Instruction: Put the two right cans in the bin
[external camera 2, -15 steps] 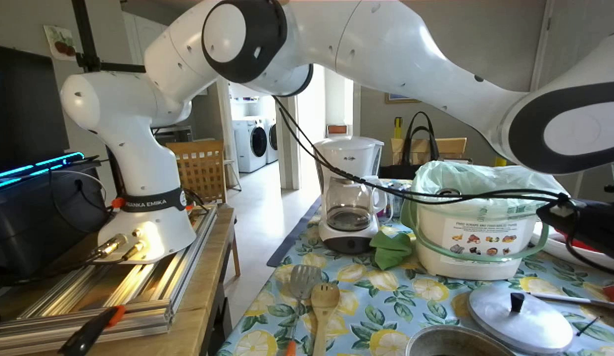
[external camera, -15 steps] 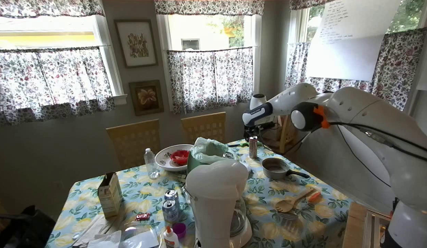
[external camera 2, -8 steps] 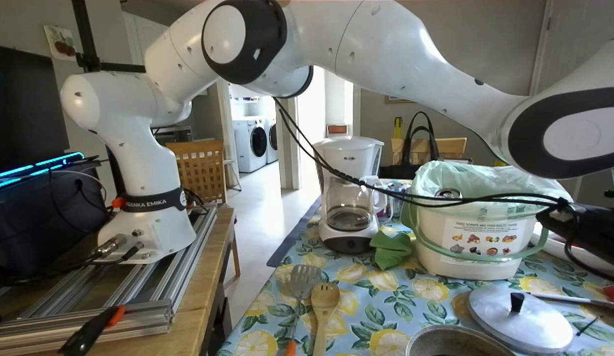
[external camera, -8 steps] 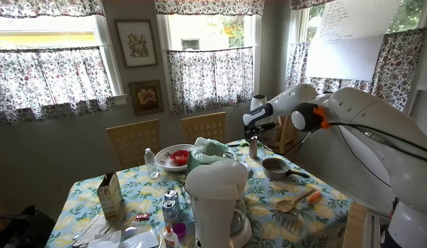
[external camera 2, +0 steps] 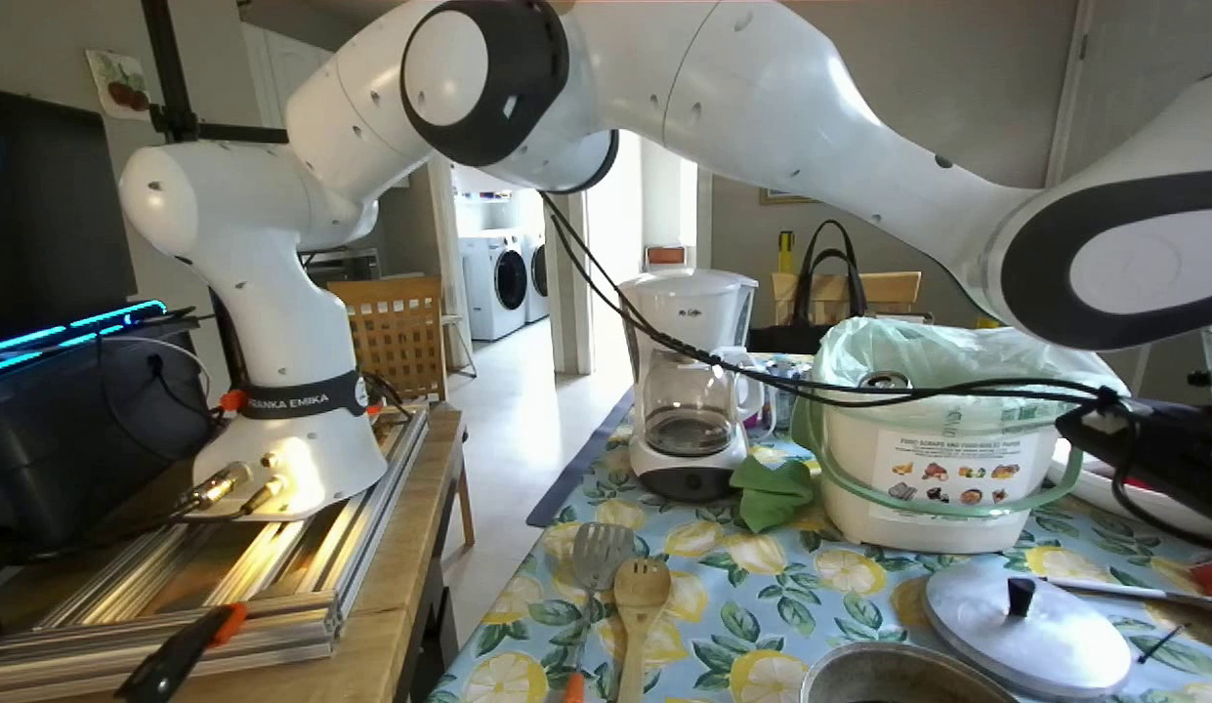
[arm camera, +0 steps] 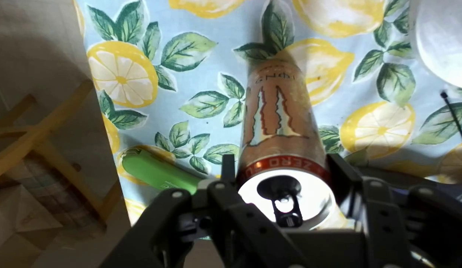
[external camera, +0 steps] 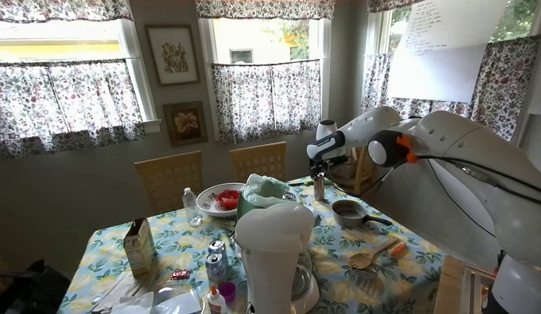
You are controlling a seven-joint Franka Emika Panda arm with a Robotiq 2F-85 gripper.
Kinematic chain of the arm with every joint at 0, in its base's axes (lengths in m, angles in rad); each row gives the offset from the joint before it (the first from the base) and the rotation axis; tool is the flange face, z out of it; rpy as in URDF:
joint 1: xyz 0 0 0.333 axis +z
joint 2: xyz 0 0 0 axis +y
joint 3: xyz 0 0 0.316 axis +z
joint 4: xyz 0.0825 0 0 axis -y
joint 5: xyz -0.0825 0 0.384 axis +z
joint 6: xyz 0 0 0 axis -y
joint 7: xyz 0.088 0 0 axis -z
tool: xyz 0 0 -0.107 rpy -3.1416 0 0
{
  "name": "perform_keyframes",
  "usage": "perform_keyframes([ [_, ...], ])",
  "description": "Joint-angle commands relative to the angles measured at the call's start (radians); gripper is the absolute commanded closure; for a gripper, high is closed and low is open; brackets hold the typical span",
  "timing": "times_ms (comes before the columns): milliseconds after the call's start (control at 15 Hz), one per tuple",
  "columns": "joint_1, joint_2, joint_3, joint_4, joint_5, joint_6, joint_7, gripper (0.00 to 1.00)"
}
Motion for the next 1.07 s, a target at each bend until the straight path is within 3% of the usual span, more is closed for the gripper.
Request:
perform_keyframes([
  [0, 0.026, -0.065, -0.006, -0.086, -0.006, -0.008, 0.012, 0.63],
  [400, 0.086, -0.2, -0.045, -0.254, -0.023, -0.07, 0.041, 0.63],
  [1000, 0.181, -0.433, -0.07, -0.525, -0.037, -0.016, -0.01, 0.63],
])
